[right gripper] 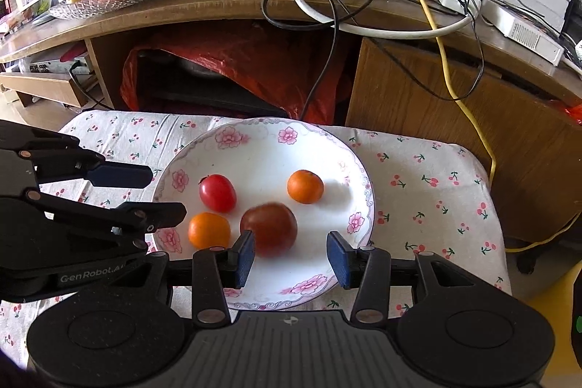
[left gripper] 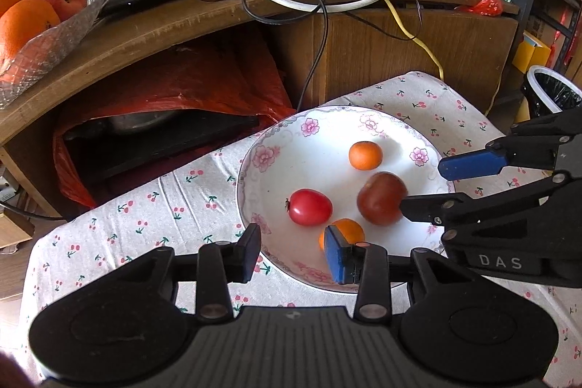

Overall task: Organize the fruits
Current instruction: 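Open the right tool over the bowl while the left tool releases its tangerine, then grasp the tangerine on the cloth with the left tool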

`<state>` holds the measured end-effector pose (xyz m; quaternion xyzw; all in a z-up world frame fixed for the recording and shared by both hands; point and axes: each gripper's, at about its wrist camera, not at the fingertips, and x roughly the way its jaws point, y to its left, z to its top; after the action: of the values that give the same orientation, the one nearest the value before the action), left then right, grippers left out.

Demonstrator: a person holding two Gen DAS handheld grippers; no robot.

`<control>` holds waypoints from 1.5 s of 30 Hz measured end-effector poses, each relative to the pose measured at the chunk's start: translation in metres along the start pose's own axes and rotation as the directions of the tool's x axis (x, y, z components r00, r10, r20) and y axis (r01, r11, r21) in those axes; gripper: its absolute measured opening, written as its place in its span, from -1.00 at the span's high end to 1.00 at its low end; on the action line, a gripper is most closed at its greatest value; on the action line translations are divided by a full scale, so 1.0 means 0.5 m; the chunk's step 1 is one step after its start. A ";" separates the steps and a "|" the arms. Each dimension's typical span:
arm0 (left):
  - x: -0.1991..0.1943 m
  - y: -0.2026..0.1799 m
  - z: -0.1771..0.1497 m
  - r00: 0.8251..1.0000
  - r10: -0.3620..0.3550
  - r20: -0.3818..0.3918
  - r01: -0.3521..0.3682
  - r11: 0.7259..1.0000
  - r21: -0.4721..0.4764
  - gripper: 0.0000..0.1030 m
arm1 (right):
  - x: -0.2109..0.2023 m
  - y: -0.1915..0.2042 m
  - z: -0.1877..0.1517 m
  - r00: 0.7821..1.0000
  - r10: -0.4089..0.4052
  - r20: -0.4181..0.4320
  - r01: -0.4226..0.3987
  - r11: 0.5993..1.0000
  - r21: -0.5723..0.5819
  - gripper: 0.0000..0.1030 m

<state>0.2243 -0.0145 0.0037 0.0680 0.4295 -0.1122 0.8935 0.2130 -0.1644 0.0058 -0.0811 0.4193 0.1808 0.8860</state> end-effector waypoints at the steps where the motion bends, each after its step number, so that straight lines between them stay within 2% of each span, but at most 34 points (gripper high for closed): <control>1: -0.003 0.001 -0.001 1.000 -0.001 0.001 0.001 1.000 0.000 0.11 | -0.003 0.002 -0.001 1.000 0.001 0.002 -0.001 1.000 -0.001 0.23; 11: -0.047 0.012 -0.025 1.000 0.000 0.018 0.000 1.000 -0.010 0.10 | -0.049 0.030 -0.018 0.999 0.037 0.015 -0.036 0.999 -0.022 0.23; 21: -0.091 0.025 -0.068 1.000 -0.008 0.004 0.008 1.000 -0.021 0.09 | -0.078 0.044 -0.056 0.999 0.043 -0.014 -0.043 0.998 -0.037 0.23; 31: -0.142 0.052 -0.127 1.000 0.000 -0.007 0.000 1.000 -0.031 0.08 | -0.107 0.087 -0.089 0.995 0.088 -0.039 -0.091 0.993 -0.072 0.23; 37: -0.139 0.083 -0.162 0.999 0.017 -0.043 -0.020 0.998 -0.056 0.08 | -0.101 0.117 -0.093 0.991 0.115 -0.063 -0.121 0.987 -0.105 0.23; 45: -0.120 0.094 -0.188 0.997 0.011 -0.072 -0.014 0.999 -0.045 0.08 | -0.085 0.128 -0.094 0.985 0.143 -0.094 -0.154 0.981 -0.118 0.23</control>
<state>0.1294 0.0599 -0.0063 0.0543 0.4632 -0.0942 0.8795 0.1299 -0.1301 0.0095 -0.1124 0.4495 0.2685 0.8445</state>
